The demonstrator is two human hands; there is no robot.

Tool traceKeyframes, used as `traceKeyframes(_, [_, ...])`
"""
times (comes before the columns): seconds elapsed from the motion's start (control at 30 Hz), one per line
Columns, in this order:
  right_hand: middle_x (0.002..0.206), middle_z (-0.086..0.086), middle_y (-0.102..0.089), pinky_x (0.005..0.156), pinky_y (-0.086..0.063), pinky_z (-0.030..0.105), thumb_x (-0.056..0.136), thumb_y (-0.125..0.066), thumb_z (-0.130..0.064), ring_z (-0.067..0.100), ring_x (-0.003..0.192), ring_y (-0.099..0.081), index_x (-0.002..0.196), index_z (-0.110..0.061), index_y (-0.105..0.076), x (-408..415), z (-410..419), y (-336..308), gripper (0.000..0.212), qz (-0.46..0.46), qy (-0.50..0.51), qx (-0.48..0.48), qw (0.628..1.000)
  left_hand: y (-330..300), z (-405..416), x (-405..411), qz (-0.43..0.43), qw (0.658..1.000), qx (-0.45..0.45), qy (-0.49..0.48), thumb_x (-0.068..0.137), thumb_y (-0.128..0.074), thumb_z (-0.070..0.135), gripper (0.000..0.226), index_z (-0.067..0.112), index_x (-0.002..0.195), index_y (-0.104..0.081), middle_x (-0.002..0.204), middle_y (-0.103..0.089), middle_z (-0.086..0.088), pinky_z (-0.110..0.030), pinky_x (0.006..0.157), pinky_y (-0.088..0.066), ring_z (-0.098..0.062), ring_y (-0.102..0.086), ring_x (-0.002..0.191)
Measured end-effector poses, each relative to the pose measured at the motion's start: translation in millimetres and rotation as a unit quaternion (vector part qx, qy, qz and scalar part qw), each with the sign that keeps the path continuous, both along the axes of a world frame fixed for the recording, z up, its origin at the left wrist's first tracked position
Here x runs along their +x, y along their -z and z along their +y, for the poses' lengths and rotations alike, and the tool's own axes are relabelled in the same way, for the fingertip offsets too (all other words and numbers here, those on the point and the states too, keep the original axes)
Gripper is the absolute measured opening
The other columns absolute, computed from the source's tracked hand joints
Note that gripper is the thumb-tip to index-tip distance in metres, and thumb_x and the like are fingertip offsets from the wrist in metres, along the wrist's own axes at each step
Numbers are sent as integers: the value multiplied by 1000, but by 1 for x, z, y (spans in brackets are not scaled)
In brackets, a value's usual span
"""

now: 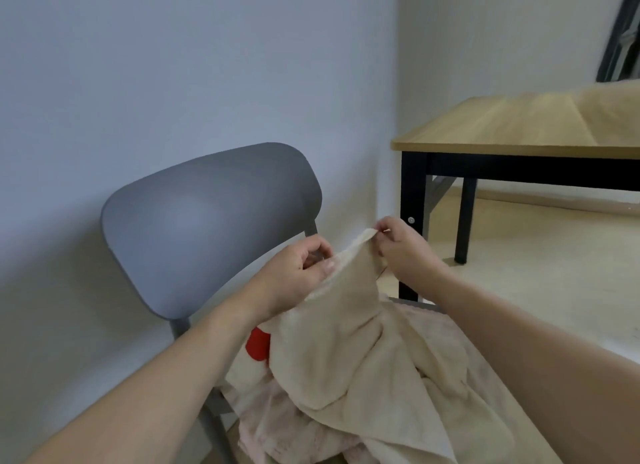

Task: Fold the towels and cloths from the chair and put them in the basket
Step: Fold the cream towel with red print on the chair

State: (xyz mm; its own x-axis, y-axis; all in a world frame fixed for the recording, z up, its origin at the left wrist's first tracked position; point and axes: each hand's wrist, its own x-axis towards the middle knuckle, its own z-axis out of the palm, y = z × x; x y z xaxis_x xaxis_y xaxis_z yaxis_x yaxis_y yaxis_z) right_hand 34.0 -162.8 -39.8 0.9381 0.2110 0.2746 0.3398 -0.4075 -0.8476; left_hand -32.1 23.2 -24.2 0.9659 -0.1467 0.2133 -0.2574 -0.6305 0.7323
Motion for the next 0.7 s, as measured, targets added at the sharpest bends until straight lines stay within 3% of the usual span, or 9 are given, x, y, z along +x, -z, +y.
traceKeyframes(0.1, [86, -1, -55, 61, -39, 26, 101, -36, -21, 12, 73, -49, 102, -17, -50, -38, -21, -22, 16, -60, 44, -2, 997, -4, 12, -23, 54, 994, 91, -19, 91, -55, 22, 13, 14, 81, -57, 66, -51, 7, -25, 59, -37, -10, -45, 61])
traceKeyframes(0.2, [74, 3, -53, 55, -36, 32, 102, -33, -25, 20, 65, -47, 100, -11, -46, -76, -33, -40, 20, -138, 55, -136, 979, -10, 25, -38, 51, 985, 135, -90, 88, -48, 15, 17, 13, 71, -52, 69, -54, 0, -30, 60, -37, -17, -48, 66])
traceKeyframes(0.3, [70, 2, -56, 56, -41, 36, 101, -35, -40, 28, 63, -55, 105, -16, -41, -102, -41, -62, 25, -198, 48, -315, 927, -23, 40, -56, 1, 981, 106, -164, 87, -51, 12, 23, 12, 64, -49, 63, -52, -1, -29, 54, -31, -20, -45, 62])
traceKeyframes(0.37, [75, 2, -62, 61, -47, 36, 95, -41, -54, 27, 66, -59, 110, -23, -38, -116, -46, -73, 34, -178, 22, -382, 907, -37, 51, -71, -34, 974, 77, -211, 86, -52, 15, 27, 13, 59, -48, 59, -51, -2, -28, 51, -30, -21, -45, 60])
traceKeyframes(0.43, [86, 2, -66, 67, -51, 37, 95, -40, -55, 25, 72, -62, 112, -26, -43, -125, -48, -78, 34, -174, 17, -456, 873, -51, 60, -86, -48, 968, 31, -246, 87, -54, 20, 37, 16, 53, -39, 52, -43, -1, -30, 51, -28, -22, -41, 54])
traceKeyframes(0.5, [91, 3, -67, 70, -52, 38, 99, -38, -41, 25, 77, -62, 104, -22, -55, -130, -45, -87, 26, -179, 55, -421, 888, -65, 67, -95, -51, 964, 1, -262, 86, -57, 24, 42, 18, 52, -34, 49, -37, 1, -30, 51, -27, -22, -38, 51])
traceKeyframes(0.6, [88, 5, -58, 66, -44, 34, 95, -37, -15, 26, 80, -56, 88, -9, -59, -128, -34, -114, 24, -133, 141, -239, 951, -91, 69, -104, -71, 968, -28, -240, 89, -55, 24, 37, 19, 60, -35, 56, -37, 4, -29, 52, -27, -17, -37, 55])
traceKeyframes(0.7, [86, 7, -57, 62, -39, 28, 88, -38, -1, 23, 77, -51, 84, -6, -63, -124, -10, -147, 26, -12, 111, -45, 993, -123, 60, -114, -121, 967, -106, -195, 95, -50, 30, 33, 18, 65, -40, 61, -40, 5, -27, 54, -31, -12, -38, 57])
